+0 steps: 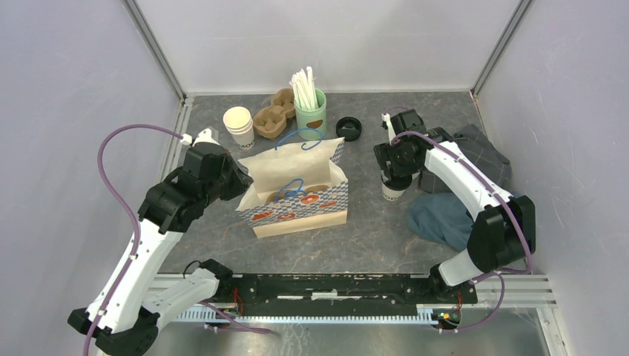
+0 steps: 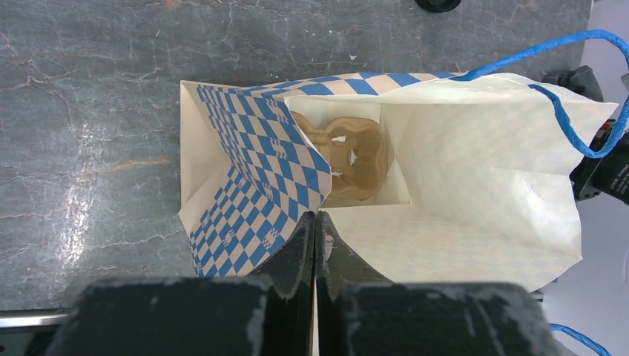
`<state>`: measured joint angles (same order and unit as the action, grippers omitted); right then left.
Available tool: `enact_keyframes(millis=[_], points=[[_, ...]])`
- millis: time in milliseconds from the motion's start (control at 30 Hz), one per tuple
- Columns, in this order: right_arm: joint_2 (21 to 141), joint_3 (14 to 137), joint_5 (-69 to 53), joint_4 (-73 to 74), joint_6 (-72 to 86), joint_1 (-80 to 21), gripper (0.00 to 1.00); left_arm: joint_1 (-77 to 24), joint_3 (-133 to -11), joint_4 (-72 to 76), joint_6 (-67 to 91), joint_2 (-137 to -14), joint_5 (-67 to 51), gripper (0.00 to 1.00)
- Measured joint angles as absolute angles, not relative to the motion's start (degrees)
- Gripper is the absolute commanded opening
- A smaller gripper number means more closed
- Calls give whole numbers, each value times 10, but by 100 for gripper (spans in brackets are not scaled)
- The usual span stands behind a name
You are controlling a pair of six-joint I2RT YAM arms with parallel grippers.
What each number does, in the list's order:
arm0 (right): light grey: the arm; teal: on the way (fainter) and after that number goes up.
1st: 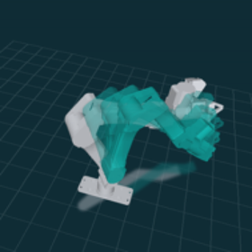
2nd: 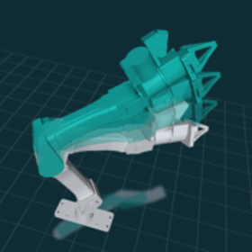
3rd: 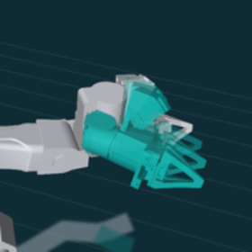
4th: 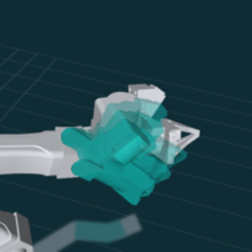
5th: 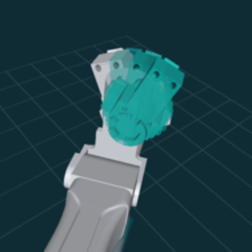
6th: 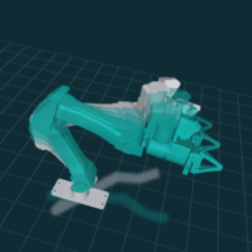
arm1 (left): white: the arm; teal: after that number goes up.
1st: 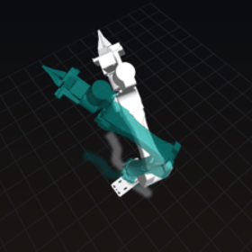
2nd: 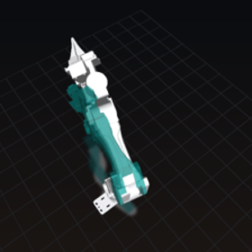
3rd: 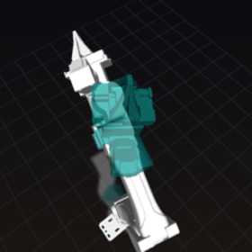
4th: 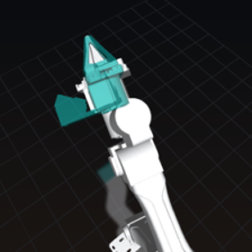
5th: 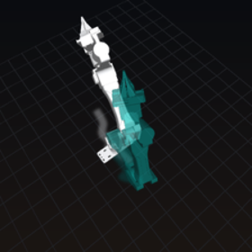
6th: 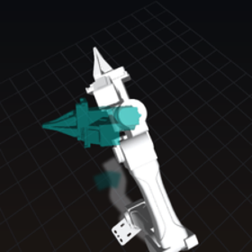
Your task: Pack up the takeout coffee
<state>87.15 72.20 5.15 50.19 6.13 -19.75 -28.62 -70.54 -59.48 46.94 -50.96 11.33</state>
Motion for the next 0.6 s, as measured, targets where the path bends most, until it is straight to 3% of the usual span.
enact_keyframes(millis=[300, 500, 600], points=[[871, 717, 46, 494, 61, -197, 86, -286, -705, -595, 469, -510, 113, 10], [870, 717, 46, 493, 61, -197, 80, -286, -705, -596, 469, -512, 114, 24], [867, 717, 46, 495, 61, -197, 78, -286, -706, -600, 469, -515, 117, 37]])
